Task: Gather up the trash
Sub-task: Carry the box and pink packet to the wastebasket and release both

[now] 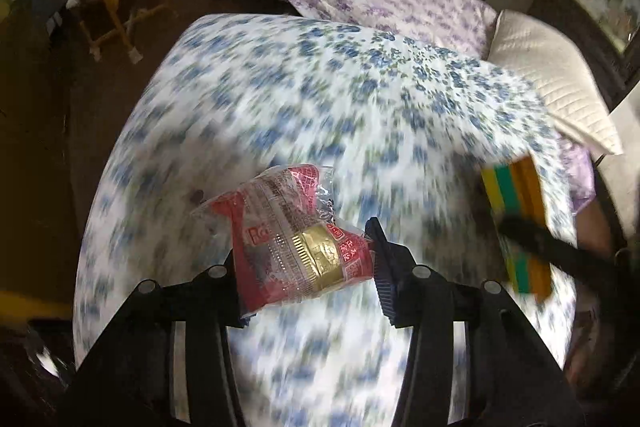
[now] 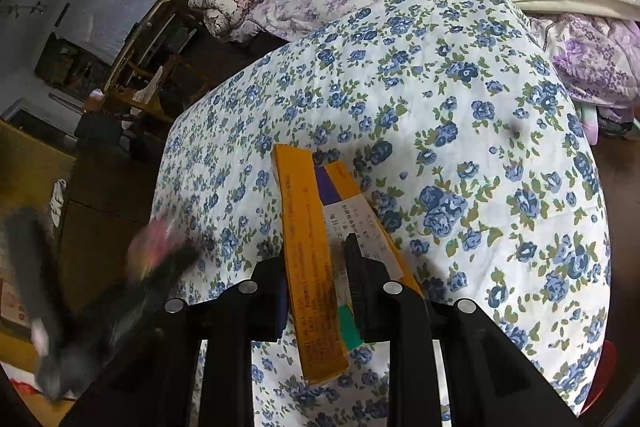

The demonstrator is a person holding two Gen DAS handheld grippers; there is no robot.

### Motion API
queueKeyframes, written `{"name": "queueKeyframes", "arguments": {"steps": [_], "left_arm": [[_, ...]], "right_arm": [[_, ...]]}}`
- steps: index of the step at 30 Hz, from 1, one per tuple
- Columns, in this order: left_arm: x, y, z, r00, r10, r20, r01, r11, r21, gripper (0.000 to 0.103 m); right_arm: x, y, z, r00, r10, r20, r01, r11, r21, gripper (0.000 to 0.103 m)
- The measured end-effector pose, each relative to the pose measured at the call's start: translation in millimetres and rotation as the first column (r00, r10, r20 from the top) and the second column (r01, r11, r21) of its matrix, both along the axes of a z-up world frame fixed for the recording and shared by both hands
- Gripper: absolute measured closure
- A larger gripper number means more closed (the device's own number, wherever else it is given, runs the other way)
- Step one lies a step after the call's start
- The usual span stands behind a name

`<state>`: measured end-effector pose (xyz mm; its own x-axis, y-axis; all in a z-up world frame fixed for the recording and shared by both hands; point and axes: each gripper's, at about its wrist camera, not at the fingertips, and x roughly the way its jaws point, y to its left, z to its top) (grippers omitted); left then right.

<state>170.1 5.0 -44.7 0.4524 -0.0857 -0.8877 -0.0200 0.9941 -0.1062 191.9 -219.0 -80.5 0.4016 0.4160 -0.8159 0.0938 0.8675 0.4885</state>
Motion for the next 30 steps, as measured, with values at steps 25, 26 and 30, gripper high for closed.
{"name": "queueKeyframes", "arguments": {"steps": [25,26,30], "left_arm": [[-55.1,-1.5,72.7,0.951,-0.058,0.303,0.079,0.995,-0.057,0.056],[-61.6,-8.2,75.6,0.947,-0.074,0.311,0.094,0.994,-0.047,0.056],[-97.7,-45.1,84.5,0.928,-0.167,0.332,0.189,0.981,-0.036,0.056]], "right_arm": [[-96.2,4.3,89.7,0.970,-0.061,0.233,0.066,0.998,-0.014,0.086],[-104.5,0.7,90.3,0.971,-0.064,0.231,0.069,0.998,-0.014,0.086],[-158.3,-35.0,90.1,0.970,-0.106,0.218,0.119,0.992,-0.049,0.086]]}}
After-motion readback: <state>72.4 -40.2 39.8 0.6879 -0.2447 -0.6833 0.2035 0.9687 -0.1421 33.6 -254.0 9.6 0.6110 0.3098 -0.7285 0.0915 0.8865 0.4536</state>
